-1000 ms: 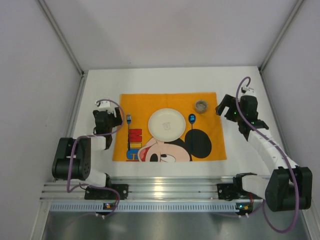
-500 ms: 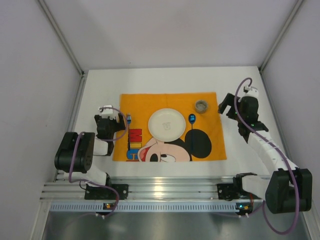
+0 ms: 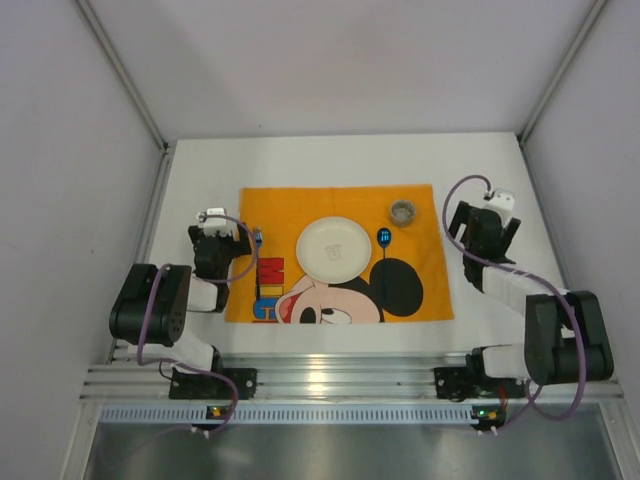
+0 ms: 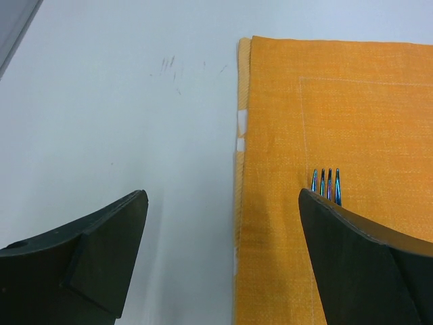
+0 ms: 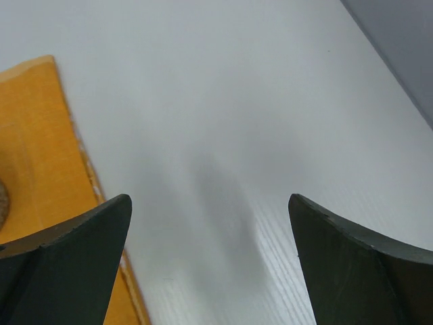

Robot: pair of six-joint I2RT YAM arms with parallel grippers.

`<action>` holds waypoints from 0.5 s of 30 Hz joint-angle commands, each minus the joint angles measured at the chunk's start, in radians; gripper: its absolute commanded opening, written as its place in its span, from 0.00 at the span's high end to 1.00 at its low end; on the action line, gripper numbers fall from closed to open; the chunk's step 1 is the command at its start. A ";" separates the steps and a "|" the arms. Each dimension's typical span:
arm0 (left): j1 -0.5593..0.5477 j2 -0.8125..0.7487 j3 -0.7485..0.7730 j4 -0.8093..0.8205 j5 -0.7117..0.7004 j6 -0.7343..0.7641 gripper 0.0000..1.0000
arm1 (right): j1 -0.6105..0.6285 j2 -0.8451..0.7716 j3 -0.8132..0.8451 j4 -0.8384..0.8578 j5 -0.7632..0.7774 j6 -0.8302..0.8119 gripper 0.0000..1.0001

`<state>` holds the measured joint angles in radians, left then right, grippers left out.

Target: Set the dinner table for one person

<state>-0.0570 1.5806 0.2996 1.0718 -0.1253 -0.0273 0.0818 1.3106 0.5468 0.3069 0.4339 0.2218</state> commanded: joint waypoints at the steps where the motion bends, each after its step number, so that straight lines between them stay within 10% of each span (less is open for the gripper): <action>1: 0.003 0.004 -0.004 0.088 -0.004 0.003 0.01 | 0.007 0.024 -0.094 0.394 0.129 -0.062 0.00; 8: 0.003 0.004 -0.004 0.086 -0.004 0.001 0.02 | 0.007 0.119 -0.386 1.048 -0.154 -0.255 0.00; 15: 0.005 0.004 -0.004 0.086 -0.002 0.003 0.02 | -0.036 0.139 -0.300 0.877 -0.357 -0.268 0.00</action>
<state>-0.0555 1.5806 0.2996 1.0771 -0.1249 -0.0269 0.0677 1.4509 0.1848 1.0912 0.1955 -0.0269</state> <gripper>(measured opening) 0.985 0.996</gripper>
